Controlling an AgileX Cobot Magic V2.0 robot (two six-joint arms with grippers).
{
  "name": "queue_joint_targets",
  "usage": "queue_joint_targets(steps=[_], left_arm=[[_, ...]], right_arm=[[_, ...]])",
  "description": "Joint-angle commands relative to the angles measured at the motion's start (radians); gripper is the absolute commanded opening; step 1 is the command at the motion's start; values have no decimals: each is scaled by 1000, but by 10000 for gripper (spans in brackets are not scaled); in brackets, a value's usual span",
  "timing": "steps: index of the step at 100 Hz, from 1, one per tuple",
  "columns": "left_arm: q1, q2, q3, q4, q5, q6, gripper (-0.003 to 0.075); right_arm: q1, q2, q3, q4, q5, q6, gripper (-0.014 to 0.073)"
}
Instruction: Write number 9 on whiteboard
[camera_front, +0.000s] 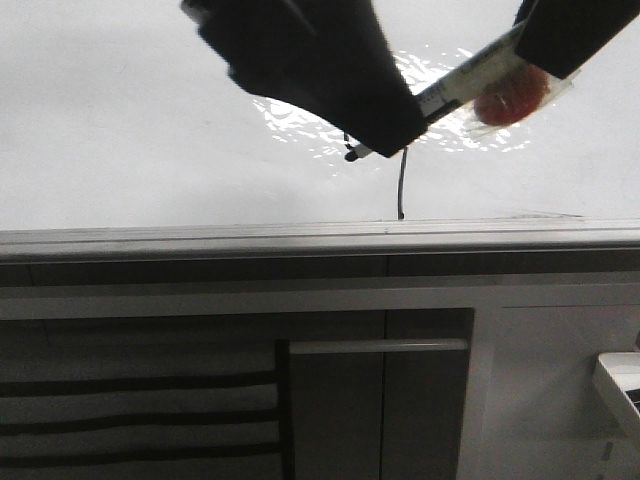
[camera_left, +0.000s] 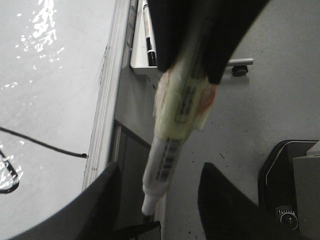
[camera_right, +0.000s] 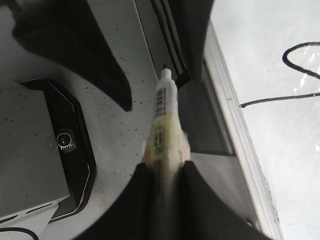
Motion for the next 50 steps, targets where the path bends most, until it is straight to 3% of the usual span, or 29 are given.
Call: queue_joint_targets(steps=[1,33,50], left_arm=[[-11,0,-55,-35,-59,-1,334],[-18,16,-69,-37,-75,-1,326],[-18,16,-69,-37,-74,-1,196]], right_arm=[[3,-28,-36,16,-31,-13,-46],[3,-28,-36,16,-31,-13,-46],[3,-28,-36,18,-31,-13,-46]])
